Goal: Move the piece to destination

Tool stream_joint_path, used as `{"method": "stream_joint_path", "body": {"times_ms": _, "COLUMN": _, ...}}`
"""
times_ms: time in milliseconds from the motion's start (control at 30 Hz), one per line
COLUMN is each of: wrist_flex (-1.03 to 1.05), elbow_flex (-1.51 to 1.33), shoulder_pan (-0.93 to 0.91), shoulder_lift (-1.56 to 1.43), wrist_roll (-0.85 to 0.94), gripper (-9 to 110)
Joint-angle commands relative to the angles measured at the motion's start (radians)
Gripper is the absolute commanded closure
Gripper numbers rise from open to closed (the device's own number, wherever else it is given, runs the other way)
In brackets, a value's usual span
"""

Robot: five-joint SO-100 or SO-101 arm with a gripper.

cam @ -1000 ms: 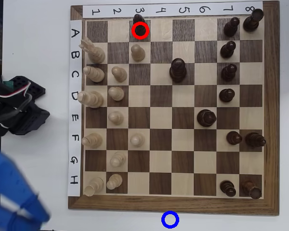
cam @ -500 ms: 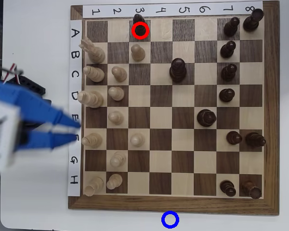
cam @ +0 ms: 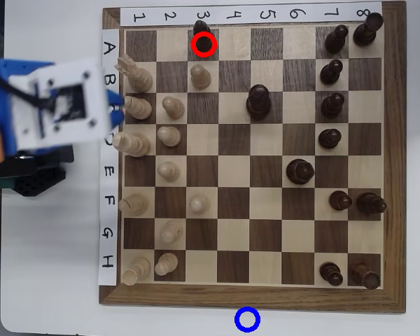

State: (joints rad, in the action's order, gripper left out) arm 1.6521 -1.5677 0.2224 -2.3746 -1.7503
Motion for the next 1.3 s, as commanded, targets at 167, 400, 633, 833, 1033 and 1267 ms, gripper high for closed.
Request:
{"method": "stream_joint_path", "body": {"times_ms": 167, "wrist_flex": -0.362, "elbow_flex": -0.348, "shoulder_pan": 0.276, "shoulder_lift": -0.031, "wrist_roll": -0.331, "gripper": 88}}
{"method": "stream_joint_path", "body": {"times_ms": 400, "wrist_flex": -0.557, "elbow_flex": -0.500, "shoulder_pan": 0.350, "shoulder_lift": -0.009, "wrist_roll": -0.348, "gripper": 81}}
{"method": "stream_joint_path", "body": {"times_ms": 633, "wrist_flex": -0.704, "elbow_flex": -0.601, "shoulder_pan": 0.403, "shoulder_lift": -0.005, "wrist_roll": -0.348, "gripper": 76}}
{"method": "stream_joint_path", "body": {"times_ms": 833, "wrist_flex": -0.824, "elbow_flex": -0.650, "shoulder_pan": 0.431, "shoulder_lift": 0.006, "wrist_roll": -0.333, "gripper": 74}}
{"method": "stream_joint_path", "body": {"times_ms": 1033, "wrist_flex": -0.919, "elbow_flex": -0.695, "shoulder_pan": 0.457, "shoulder_lift": 0.049, "wrist_roll": -0.318, "gripper": 74}}
{"method": "stream_joint_path", "body": {"times_ms": 1267, "wrist_flex": -1.022, "elbow_flex": -0.701, "shoulder_pan": 0.482, "shoulder_lift": 0.137, "wrist_roll": -0.288, "gripper": 74}}
